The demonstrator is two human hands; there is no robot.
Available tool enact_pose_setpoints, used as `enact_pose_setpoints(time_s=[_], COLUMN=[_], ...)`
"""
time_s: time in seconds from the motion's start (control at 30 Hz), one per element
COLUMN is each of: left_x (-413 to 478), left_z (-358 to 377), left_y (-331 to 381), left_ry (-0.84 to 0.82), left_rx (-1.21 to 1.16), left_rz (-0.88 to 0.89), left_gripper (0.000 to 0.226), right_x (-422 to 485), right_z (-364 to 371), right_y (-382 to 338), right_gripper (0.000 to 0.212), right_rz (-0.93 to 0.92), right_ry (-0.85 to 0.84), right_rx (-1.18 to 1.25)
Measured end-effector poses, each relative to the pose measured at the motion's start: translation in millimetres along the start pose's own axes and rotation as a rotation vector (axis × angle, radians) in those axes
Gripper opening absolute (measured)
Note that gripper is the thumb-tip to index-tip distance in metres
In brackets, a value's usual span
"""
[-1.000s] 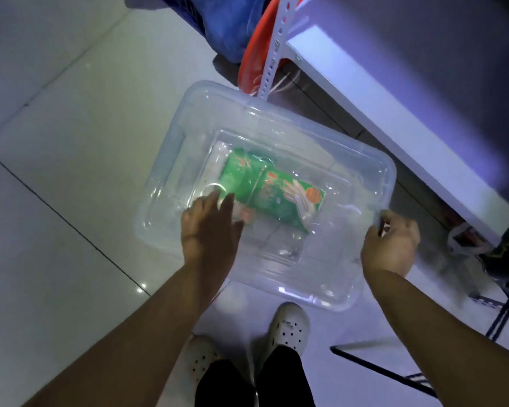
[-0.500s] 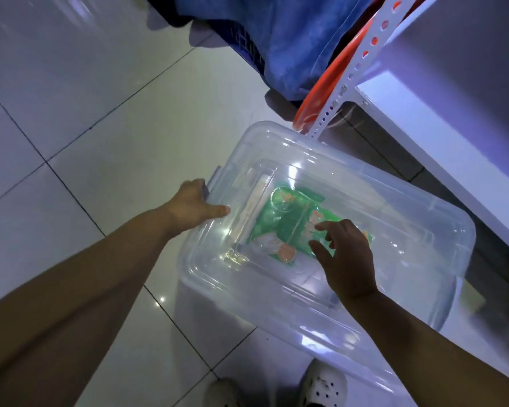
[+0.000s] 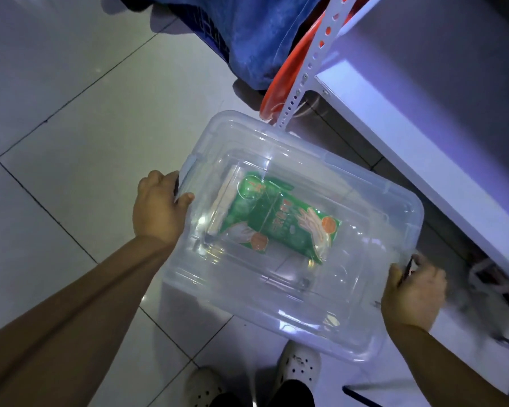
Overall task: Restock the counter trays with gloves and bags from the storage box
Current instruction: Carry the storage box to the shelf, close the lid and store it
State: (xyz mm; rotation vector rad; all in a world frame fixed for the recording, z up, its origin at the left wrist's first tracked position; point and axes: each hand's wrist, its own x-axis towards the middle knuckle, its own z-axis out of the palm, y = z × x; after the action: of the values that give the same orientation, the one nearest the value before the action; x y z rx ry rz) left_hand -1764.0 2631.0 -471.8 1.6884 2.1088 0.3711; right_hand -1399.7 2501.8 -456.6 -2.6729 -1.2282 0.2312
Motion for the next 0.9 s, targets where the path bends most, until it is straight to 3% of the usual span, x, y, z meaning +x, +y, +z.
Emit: enact_pose_setpoints(time_s=[0.13, 0.27, 0.33, 0.47, 0.7, 0.9], left_x=[-1.2, -5.1, -11.0, -35.0, -77.0, -56.1], left_z=[1.6, 1.8, -5.4, -39.6, -126.5, -193.1], left_y=[0.9, 6.0, 11.0, 29.9, 109.1, 193.0], left_ry=[0.022, -0.222, -0.264, -0.244, -0.196, -0.212], left_rx=[-0.084, -0.074, -0.075, -0.072, -0.125, -0.056], left_rz=[-0.048, -0.345, -0.411, -0.364, -0.283, -0.08], left_gripper=[0.03, 0.039, 0.038, 0.036, 0.032, 0.031], right_x=[-3.7, 4.9, 8.0, 9.9, -1.0, -16.8], right_z=[7.3, 2.8, -11.2, -59.4, -179.5, -261.6], right_y=[8.8, 12.3, 12.9, 20.4, 34.2, 42.1], right_gripper=[0.034, 0.034, 0.03, 0.025, 0.025, 0.033], right_rz=[0.193, 0.247, 0.223, 0.162, 0.23, 0.446], right_ry=[-0.234, -0.315, -0.314, -0.28, -0.279, -0.281], right_rx=[0.108, 0.197, 0.224, 0.257, 0.345, 0.477])
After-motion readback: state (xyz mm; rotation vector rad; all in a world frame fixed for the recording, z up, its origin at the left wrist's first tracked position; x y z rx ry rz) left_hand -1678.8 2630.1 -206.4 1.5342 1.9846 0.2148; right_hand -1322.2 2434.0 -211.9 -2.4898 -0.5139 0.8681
